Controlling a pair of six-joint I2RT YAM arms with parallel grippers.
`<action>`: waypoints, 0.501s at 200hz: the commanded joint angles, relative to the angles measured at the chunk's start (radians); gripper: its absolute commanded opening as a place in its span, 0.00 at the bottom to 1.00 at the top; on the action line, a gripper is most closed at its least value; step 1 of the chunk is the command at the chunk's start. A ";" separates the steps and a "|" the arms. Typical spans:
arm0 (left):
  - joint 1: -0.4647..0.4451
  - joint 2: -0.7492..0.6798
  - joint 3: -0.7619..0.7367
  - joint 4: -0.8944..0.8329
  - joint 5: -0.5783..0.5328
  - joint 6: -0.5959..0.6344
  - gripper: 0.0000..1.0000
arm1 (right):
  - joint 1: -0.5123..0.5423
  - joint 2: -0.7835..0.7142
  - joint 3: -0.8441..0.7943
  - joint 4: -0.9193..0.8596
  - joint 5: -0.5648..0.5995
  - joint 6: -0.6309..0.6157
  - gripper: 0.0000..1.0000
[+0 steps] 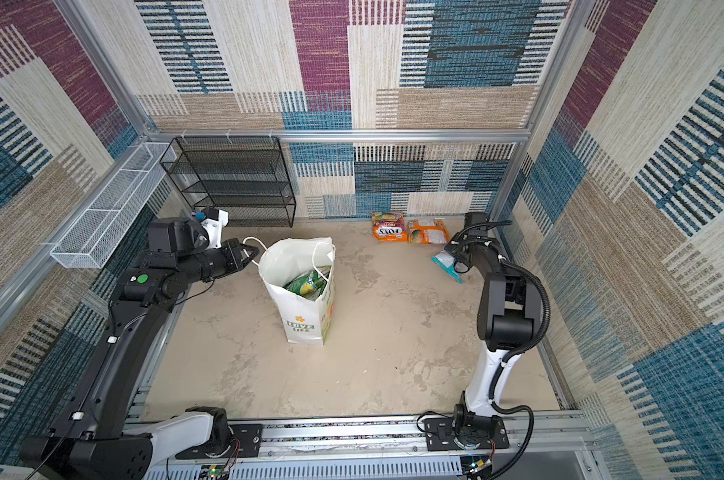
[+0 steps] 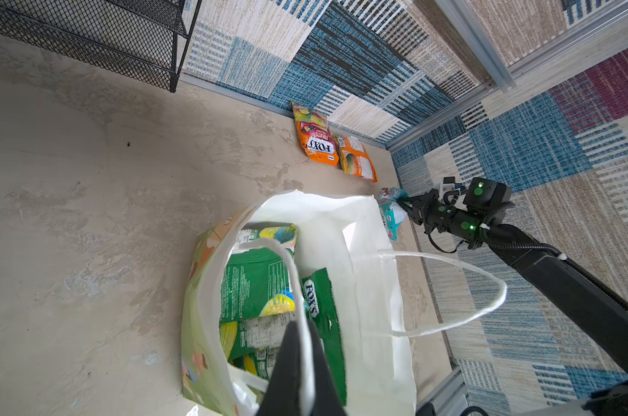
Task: Place the snacks into the paper bag
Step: 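Lift the teal packet with the right gripper and carry it over the bag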
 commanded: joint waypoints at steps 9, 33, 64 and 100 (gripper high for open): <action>0.003 -0.004 -0.003 0.048 0.027 -0.008 0.00 | 0.000 -0.192 -0.101 0.078 -0.095 0.030 0.00; 0.003 -0.006 -0.004 0.050 0.034 -0.008 0.00 | 0.003 -0.281 -0.153 0.110 -0.141 0.035 0.00; 0.003 -0.006 -0.005 0.054 0.040 -0.009 0.00 | 0.007 -0.388 -0.205 0.138 -0.183 0.037 0.00; 0.004 -0.004 -0.007 0.059 0.049 -0.013 0.01 | 0.038 -0.479 -0.214 0.134 -0.196 0.040 0.00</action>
